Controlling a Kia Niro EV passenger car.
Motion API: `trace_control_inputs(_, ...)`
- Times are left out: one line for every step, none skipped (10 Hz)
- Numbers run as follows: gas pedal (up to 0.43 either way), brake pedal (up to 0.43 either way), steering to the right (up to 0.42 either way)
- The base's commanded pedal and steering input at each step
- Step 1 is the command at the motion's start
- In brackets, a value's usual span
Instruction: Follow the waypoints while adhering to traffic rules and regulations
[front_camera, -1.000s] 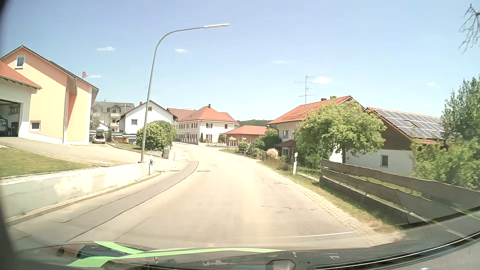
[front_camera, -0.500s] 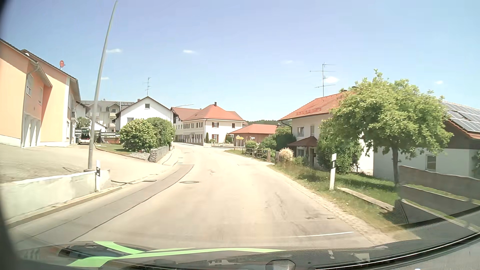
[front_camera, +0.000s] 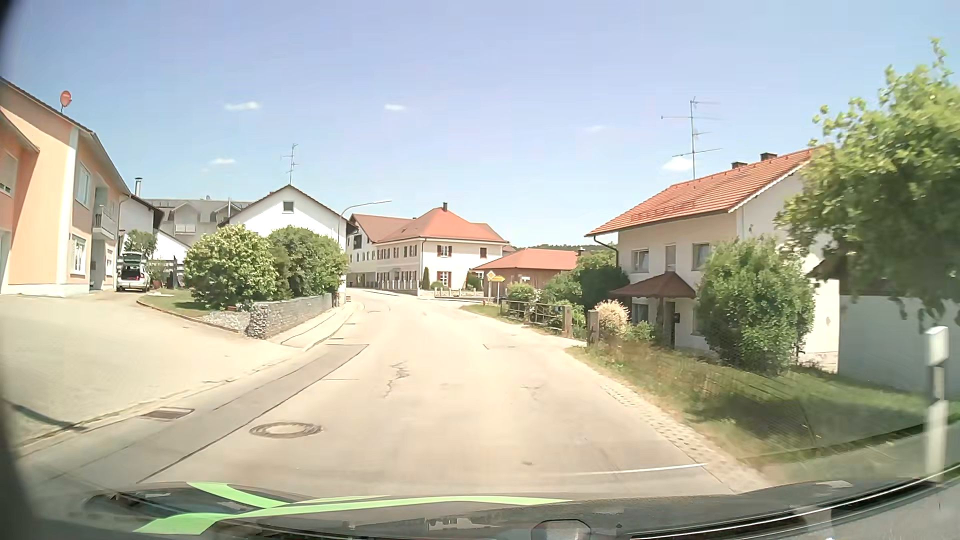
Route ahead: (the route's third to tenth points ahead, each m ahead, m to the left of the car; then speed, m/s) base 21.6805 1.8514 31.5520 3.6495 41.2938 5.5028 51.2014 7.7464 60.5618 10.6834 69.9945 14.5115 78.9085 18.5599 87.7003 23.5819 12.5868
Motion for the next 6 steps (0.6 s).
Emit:
trace_control_inputs(0.098, 0.000, -0.030)
trace_control_inputs(0.087, 0.000, -0.030)
trace_control_inputs(0.059, 0.000, -0.030)
trace_control_inputs(0.047, 0.000, -0.030)
trace_control_inputs(0.047, 0.000, -0.034)
trace_control_inputs(0.059, 0.000, -0.039)
